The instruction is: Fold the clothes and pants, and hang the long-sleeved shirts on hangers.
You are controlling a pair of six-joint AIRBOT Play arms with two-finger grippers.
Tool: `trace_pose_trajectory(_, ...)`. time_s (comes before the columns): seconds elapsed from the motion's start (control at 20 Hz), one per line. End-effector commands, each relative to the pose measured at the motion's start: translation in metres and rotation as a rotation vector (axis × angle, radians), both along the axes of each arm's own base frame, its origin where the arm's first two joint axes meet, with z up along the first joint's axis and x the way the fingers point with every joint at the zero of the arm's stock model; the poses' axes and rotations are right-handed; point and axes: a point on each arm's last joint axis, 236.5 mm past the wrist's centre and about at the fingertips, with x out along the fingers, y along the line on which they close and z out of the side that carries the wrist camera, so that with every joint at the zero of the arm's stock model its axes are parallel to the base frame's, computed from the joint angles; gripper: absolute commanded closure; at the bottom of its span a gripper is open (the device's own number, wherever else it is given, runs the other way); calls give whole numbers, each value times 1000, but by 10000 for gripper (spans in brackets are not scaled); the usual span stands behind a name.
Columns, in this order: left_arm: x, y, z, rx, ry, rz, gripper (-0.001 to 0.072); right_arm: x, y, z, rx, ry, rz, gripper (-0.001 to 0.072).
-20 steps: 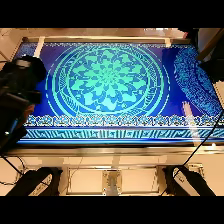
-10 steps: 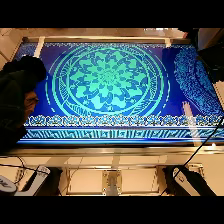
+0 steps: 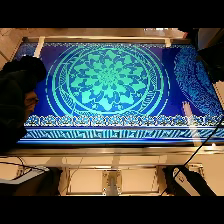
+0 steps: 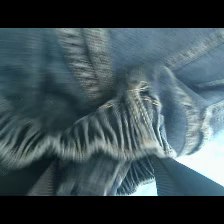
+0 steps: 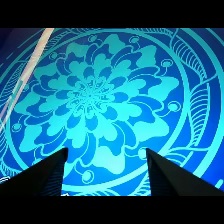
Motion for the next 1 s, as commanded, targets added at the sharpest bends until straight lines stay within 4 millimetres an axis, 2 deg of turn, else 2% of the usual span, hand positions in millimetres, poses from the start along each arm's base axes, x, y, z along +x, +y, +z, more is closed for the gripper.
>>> trace_pose_trajectory(0.0, 35, -6, -19, -67, -76, -28, 54, 0, 0, 0, 9, 3, -3, 145)
trace_pose_trajectory(0.05, 39, -5, -23, -50, -71, -36, 81, 0, 0, 0, 23, 9, -11, 145)
trace_pose_trajectory(0.1, 42, -2, -23, -14, -68, -49, 284, 0, 1, 0, 34, 14, -17, 145)
trace_pose_trajectory(0.15, 45, 3, -20, 28, -70, -55, 677, 0, 1, 0, 42, 17, -21, 146)
trace_pose_trajectory(0.3, 58, 0, 6, 92, -139, -112, 689, -1, 1, 1, 51, 19, -26, 148)
trace_pose_trajectory(0.4, 76, -24, 54, 162, -253, -240, 690, -3, 0, 12, 36, -7, -31, 150)
trace_pose_trajectory(0.45, 88, -46, 89, 203, -336, -319, 690, -6, -3, 22, 9, -33, -43, 150)
trace_pose_trajectory(0.55, 106, -107, 168, 277, -536, -451, 690, -15, -17, 44, -81, -80, -92, 150)
trace_pose_trajectory(0.6, 111, -149, 208, 313, -636, -521, 691, -22, -28, 52, -141, -94, -130, 150)
trace_pose_trajectory(0.7, 109, -236, 269, 416, -779, -673, 691, -38, -58, 67, -269, -104, -240, 151)
trace_pose_trajectory(0.8, 94, -329, 307, 447, -904, -841, 691, -52, -91, 80, -376, -110, -366, 153)
trace_pose_trajectory(0.85, 81, -378, 315, 416, -962, -950, 691, -57, -106, 84, -416, -107, -422, 157)
trace_pose_trajectory(0.95, 56, -473, 307, 311, -1007, -1180, 691, -63, -128, 83, -470, -86, -497, 157)
